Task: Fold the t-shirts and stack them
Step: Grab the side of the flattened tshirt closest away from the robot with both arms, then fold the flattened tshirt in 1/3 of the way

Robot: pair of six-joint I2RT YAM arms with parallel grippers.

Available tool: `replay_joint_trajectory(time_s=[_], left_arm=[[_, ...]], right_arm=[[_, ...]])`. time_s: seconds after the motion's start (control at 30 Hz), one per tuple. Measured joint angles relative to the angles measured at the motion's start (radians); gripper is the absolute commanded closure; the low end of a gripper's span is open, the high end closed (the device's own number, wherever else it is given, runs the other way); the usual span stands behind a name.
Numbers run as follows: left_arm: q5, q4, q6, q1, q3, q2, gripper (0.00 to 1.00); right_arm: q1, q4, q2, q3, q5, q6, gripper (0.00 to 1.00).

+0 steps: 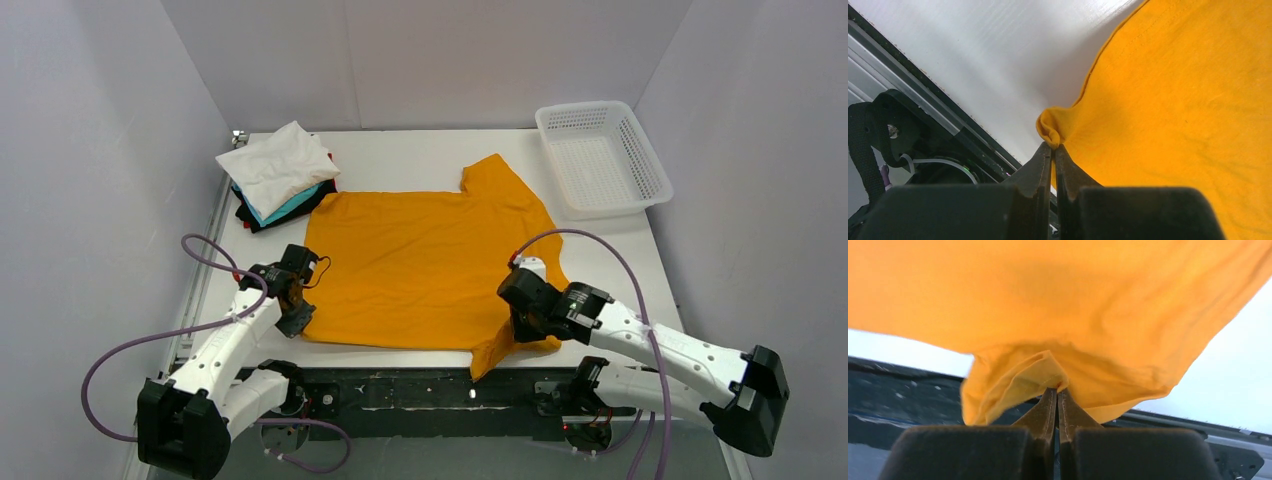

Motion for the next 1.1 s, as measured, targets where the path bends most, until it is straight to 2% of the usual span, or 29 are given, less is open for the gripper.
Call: replay_joint_trajectory(time_s=[0.17, 0.3, 0.5, 0.7, 1.1], left_arm=[[-0.004, -0.004, 0.0, 0.0, 0.027, 0.01, 1.0], [-0.007, -0.007, 0.004, 0.0, 0.064, 0.052, 1.0], [-0.015, -0.014, 0.016, 0.016, 0.135, 0.133, 1.0], [-0.011, -0.013, 0.039, 0.056, 0.195, 0.228, 1.0], [0.021, 0.035, 0.118, 0.102, 0.36, 0.449, 1.0]], right_arm=[[-0.108, -0.007, -0.079, 0.089, 0.079, -0.061, 0.99], [-0.214, 0.024, -0.08, 0.144, 0.1, -0.14, 0.99], [-0.353, 0.107, 0.0, 0.226, 0.112, -0.251, 0.99], [-0.47, 0.241, 0.047, 0.241, 0.092, -0.367, 0.99], [-0.616, 0.455, 0.204, 0.259, -0.02, -0.535, 0.99]])
